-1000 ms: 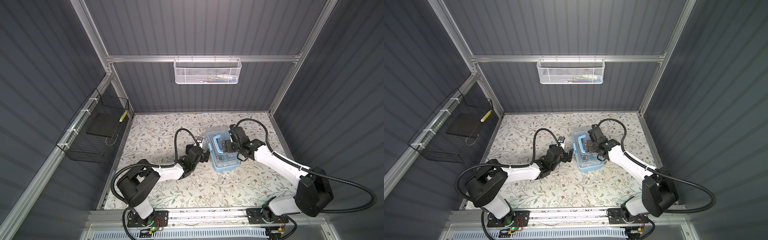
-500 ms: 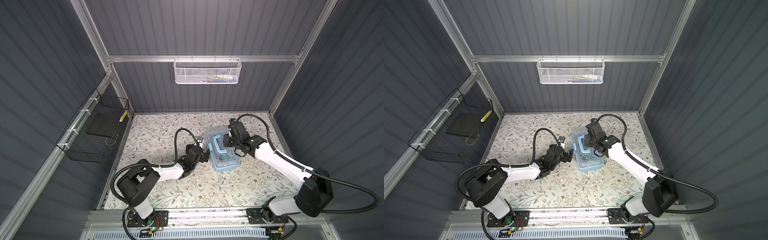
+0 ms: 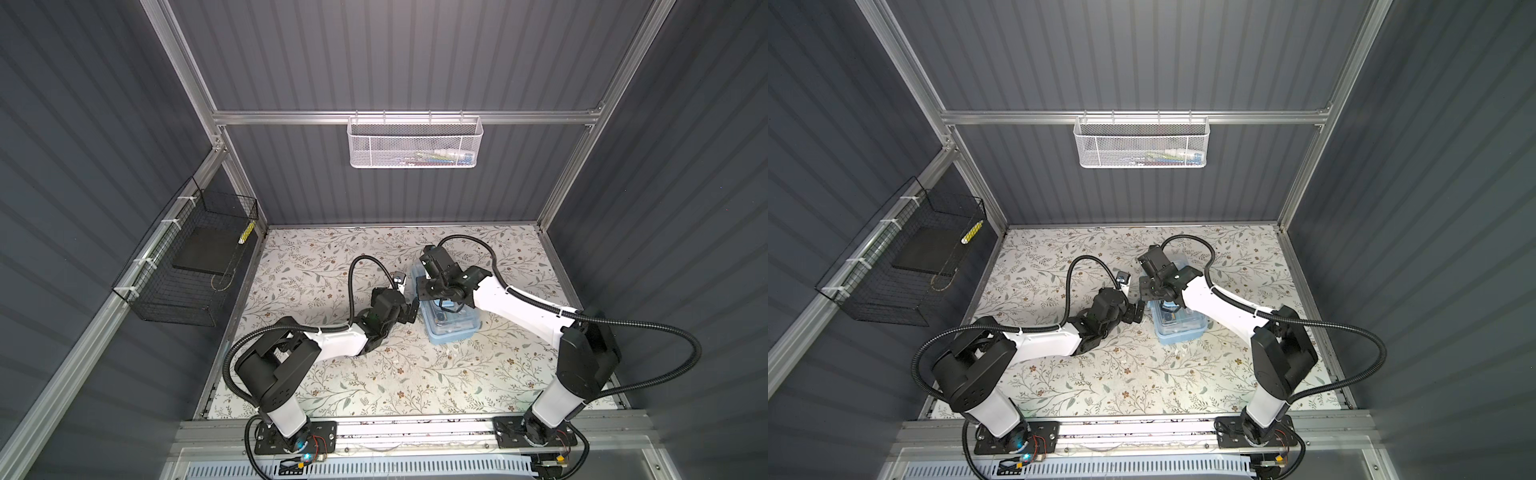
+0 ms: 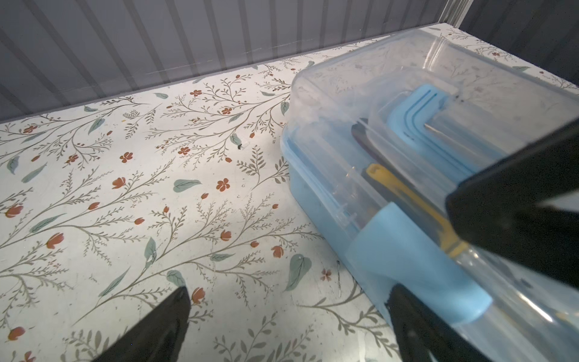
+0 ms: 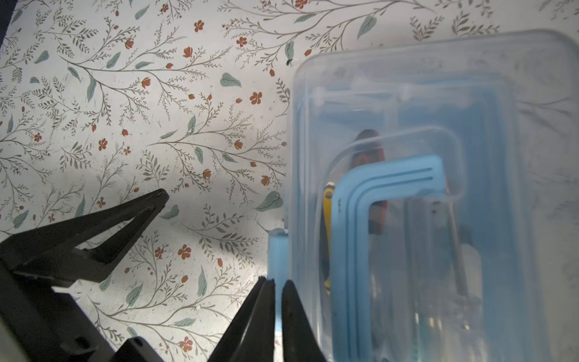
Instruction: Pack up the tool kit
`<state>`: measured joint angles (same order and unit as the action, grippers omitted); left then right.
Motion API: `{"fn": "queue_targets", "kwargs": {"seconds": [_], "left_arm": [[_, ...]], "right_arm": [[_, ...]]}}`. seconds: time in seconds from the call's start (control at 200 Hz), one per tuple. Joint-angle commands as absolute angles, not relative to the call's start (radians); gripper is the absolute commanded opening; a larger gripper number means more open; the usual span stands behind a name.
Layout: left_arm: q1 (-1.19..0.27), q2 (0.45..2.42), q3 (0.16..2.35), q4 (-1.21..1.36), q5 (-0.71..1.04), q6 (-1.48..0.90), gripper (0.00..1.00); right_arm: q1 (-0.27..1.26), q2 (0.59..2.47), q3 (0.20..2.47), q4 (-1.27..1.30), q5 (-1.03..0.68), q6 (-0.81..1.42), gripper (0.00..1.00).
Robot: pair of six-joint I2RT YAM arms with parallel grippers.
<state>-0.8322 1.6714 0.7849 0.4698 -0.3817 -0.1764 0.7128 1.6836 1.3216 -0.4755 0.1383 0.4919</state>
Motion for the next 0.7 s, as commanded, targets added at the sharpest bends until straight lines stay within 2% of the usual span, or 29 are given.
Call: {"fn": "queue_targets", "kwargs": {"seconds": [0.0,0.69], "left_arm": [[-0.83,1.689,0.807,0.472,-0.346,-0.178,1.0],[-0.826,1.701,0.803,0.479,-0.334,-0.197,1.0]], "right_arm": [[0.723,1.699,1.354,-0.514,0.139,0.518,0.09],[0.758,1.819,1.493,-0.69,0.243,0.54,0.07]]}}
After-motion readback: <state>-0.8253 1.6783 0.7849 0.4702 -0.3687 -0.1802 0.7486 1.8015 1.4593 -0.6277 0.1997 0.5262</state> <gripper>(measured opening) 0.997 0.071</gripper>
